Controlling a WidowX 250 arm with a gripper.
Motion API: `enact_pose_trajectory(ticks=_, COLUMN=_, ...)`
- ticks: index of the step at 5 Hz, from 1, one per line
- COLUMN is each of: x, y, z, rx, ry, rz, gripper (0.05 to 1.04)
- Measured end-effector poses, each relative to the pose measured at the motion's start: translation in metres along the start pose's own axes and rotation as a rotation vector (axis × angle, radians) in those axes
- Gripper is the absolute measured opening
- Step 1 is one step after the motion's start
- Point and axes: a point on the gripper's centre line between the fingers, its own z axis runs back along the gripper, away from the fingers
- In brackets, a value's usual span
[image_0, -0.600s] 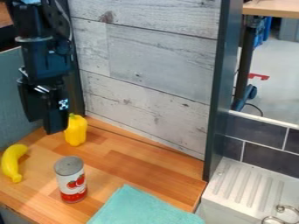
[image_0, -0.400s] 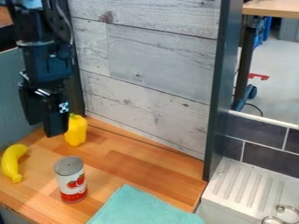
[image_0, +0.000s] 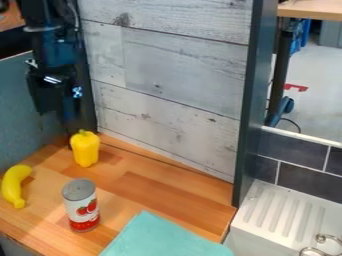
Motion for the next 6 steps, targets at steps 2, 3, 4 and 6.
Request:
enact_pose_trajectory(ticks=2, x=0.038, y=0.044, z=-0.014, rx=0.09, ry=0.016, rz=0.063, gripper=1.001)
enact_pose_trajectory(ticks=3, x=0.049, y=0.057, z=-0.032, rx=0.117, ry=0.022, rz=0.145, gripper=1.001)
enact_pose_trajectory(ticks=4, x=0.059, y=0.064, z=-0.046, rx=0.117, ry=0.032, rz=0.201, gripper=1.001)
enact_pose_trajectory(ticks=6, x=0.07, y=0.076, z=-0.07, rx=0.124, ry=0.051, rz=0.275, gripper=1.001)
